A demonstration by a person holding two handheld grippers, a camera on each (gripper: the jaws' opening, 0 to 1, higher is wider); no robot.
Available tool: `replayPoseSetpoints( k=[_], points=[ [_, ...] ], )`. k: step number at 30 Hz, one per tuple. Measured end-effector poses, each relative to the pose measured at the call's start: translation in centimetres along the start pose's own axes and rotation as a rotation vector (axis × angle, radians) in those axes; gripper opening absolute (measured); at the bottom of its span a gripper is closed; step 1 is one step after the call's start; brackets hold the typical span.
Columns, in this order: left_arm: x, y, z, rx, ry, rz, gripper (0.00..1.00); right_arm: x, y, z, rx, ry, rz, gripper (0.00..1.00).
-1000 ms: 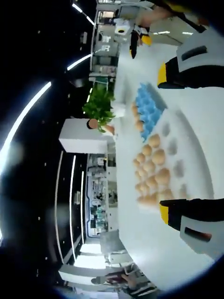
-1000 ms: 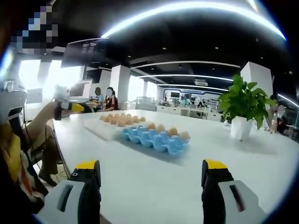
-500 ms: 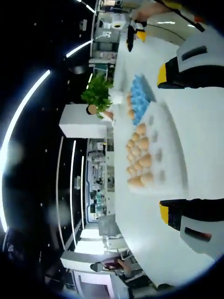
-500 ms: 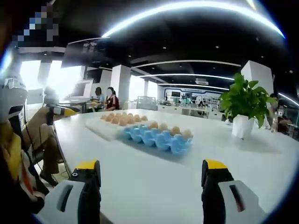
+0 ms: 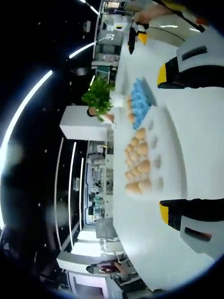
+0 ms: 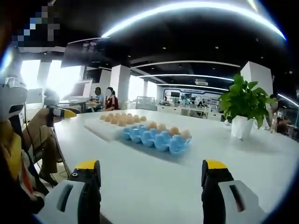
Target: Pick up the eggs on the table and place them into the egg tray on the table
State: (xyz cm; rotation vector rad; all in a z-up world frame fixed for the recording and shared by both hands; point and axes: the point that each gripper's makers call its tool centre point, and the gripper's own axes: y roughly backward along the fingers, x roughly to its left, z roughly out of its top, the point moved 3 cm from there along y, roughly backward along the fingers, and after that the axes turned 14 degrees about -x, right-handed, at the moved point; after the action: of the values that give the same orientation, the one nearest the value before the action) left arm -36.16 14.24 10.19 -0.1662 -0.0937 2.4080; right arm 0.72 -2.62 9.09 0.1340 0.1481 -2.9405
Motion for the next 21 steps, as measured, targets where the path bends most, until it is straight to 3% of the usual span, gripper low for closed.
replayPoseSetpoints(
  k=[5, 21],
  points=[
    [-0.5, -0.5, -0.9, 0.035, -0.024, -0.015, 1.0, -0.1, -0.2, -0.1, -0.004, -0.001, 0.001, 0.93],
    [-0.3, -1.7, -1.2, 0.051, -0.012, -0.033, 1.0, -0.3, -0.6, -0.2, -0.001, -0.002, 0.009, 0.93]
  ],
)
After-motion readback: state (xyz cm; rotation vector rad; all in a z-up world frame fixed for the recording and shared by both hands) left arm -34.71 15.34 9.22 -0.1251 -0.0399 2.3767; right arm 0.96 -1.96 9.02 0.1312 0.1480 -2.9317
